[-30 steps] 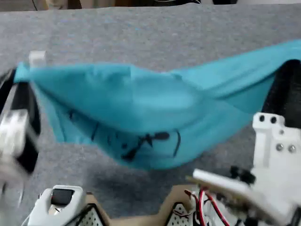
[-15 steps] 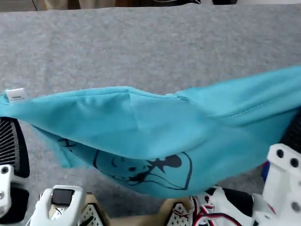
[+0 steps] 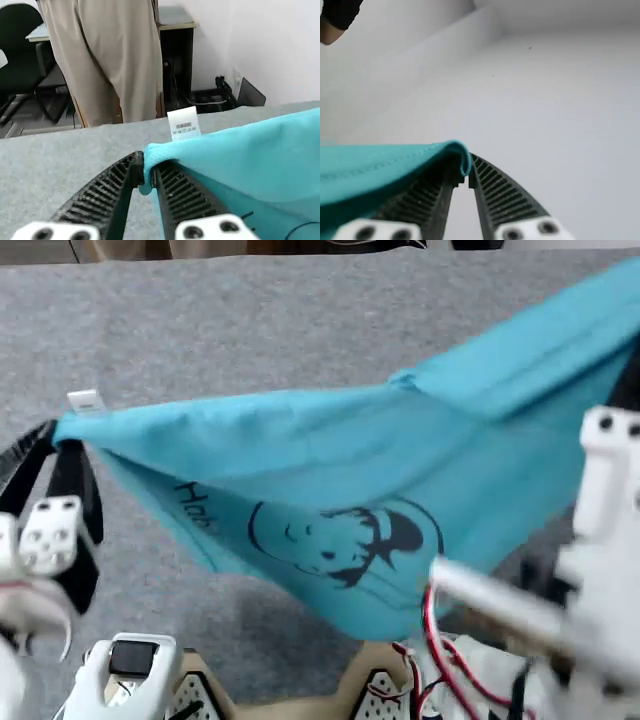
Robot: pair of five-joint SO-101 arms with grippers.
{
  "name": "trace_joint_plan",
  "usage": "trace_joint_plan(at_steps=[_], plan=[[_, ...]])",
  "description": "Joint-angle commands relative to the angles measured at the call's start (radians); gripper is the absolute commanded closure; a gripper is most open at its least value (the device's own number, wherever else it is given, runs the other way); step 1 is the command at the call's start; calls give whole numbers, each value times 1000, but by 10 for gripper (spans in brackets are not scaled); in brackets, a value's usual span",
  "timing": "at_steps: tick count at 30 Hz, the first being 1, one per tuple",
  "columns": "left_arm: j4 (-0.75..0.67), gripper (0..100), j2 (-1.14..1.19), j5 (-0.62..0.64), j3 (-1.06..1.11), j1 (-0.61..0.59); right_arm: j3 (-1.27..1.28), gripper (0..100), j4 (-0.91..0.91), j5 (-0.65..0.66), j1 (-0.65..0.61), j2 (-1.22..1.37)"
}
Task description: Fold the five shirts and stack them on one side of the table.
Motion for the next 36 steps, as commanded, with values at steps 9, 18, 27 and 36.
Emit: trace_joint_plan(at_steps=[9, 18, 27, 36], plan=[[-465, 981, -2, -2, 443, -201, 495, 994, -21, 75, -87, 8], [-772, 981, 7, 0, 821, -58, 992, 994, -256, 75, -194, 8], [-1165, 981, 156, -5, 1128, -31, 1372, 994, -649, 74, -193, 10], [-1324, 981, 713, 25, 882, -92, 1449, 994, -885, 17, -188, 185]])
